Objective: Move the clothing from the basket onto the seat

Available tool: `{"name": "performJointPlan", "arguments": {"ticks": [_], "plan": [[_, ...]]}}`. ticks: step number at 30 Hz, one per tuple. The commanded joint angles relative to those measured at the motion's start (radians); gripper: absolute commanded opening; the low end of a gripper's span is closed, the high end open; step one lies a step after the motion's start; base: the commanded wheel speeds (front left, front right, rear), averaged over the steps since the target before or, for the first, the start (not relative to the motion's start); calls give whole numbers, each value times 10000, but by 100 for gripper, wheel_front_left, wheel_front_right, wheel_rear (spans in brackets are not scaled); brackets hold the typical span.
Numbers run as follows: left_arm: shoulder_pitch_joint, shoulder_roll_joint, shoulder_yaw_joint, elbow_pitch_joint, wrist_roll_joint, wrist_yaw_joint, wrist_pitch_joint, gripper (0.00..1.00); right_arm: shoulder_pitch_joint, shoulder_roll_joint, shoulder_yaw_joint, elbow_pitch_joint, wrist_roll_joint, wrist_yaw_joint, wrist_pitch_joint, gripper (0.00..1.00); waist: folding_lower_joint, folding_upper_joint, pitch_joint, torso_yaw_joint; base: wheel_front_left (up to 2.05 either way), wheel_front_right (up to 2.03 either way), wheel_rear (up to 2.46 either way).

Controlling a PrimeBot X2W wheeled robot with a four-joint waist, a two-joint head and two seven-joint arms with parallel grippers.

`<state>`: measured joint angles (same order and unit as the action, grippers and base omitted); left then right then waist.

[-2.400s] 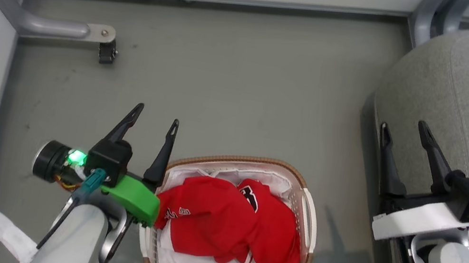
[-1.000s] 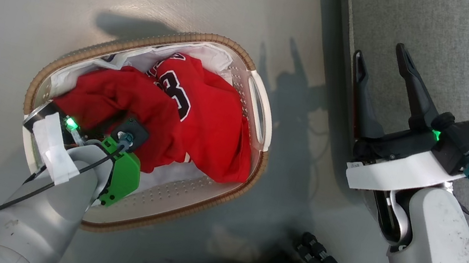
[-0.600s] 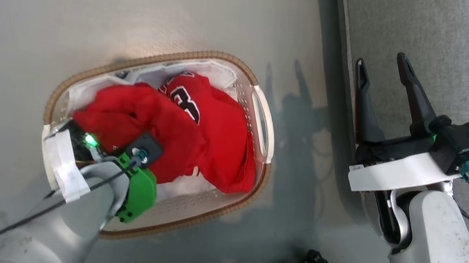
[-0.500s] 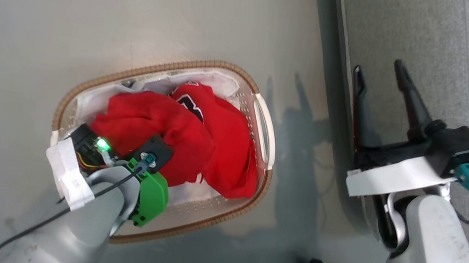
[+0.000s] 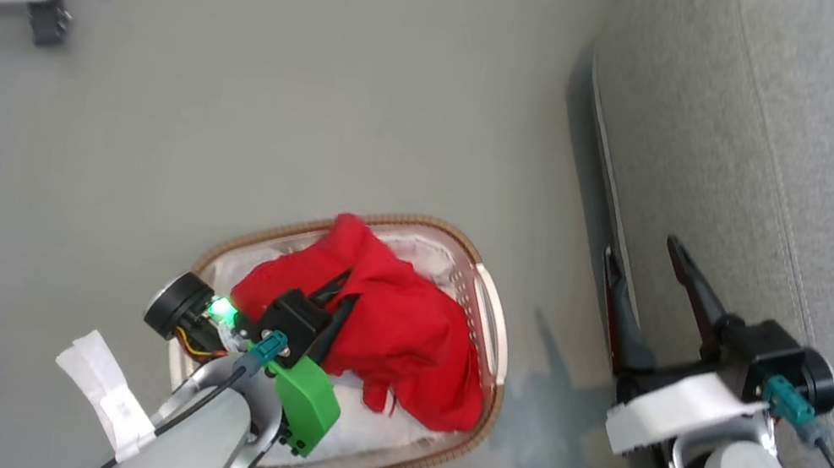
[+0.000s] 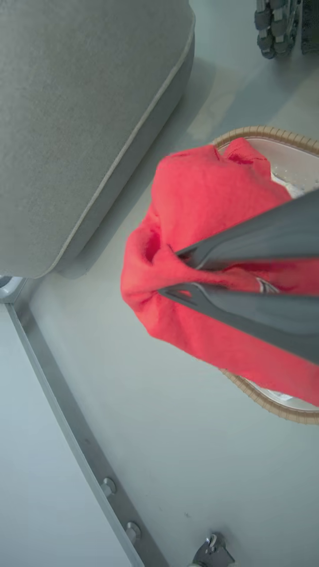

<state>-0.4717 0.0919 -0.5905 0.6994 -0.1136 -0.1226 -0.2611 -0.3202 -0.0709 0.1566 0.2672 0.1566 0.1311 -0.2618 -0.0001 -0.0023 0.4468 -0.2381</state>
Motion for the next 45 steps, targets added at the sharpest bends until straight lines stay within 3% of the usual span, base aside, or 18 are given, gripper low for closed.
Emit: {"name": "performJointPlan", "arguments": {"ticks": [1,15,27,34,35,36,37,41,42,43,44,45], "plan": [[309,-30,65,-314,-79,-23,-57,0,335,-81,-6,92,38,-6,-45,100,1,23,-1556,874,0,0,0],[486,-288,619,-3878,-405,-85,-49,0,1897,-518,569,324,156,-6,-46,100,1,23,-3617,1598,0,0,0],[786,-368,342,-4104,-543,-90,-48,0,690,-1564,3118,-418,-102,-8,-45,100,1,23,-4044,1697,0,0,0],[829,-403,-463,-4034,-1012,-92,-48,0,-430,-1132,3742,43,49,-7,-45,100,1,23,-4158,2170,0,0,0],[852,-405,-600,-4009,-1136,-92,-48,0,-520,-1016,3744,133,93,-7,-45,74,1,23,-4174,2251,0,0,0],[877,-406,-764,-3994,-1272,-92,-48,0,-580,-857,3787,311,222,-7,-45,20,1,23,-4193,2348,0,0,0],[870,-406,-878,-4002,-1353,-92,-48,0,-591,-722,3766,421,382,-7,-45,0,1,23,-4204,2430,0,0,0],[986,-402,-991,-3915,-1578,-73,-40,0,-464,-431,3521,590,713,-8,-45,0,1,23,-4222,2599,0,0,0],[1018,-402,-947,-3891,-1543,-32,-36,16,-363,-402,3473,620,754,-8,-45,0,1,23,-4218,2597,0,0,0],[1075,-400,-894,-3806,-1498,2,-34,53,-287,-382,3419,640,801,-7,-45,0,1,23,-4213,2559,0,0,0],[1097,-403,-797,-3796,-1421,44,-36,100,-218,-379,3336,661,851,-7,-45,0,1,23,-4204,2486,0,0,0],[1136,-402,-727,-3738,-1357,81,-34,100,-159,-400,3241,657,853,-8,-46,0,1,23,-4198,2409,0,0,0]]}}
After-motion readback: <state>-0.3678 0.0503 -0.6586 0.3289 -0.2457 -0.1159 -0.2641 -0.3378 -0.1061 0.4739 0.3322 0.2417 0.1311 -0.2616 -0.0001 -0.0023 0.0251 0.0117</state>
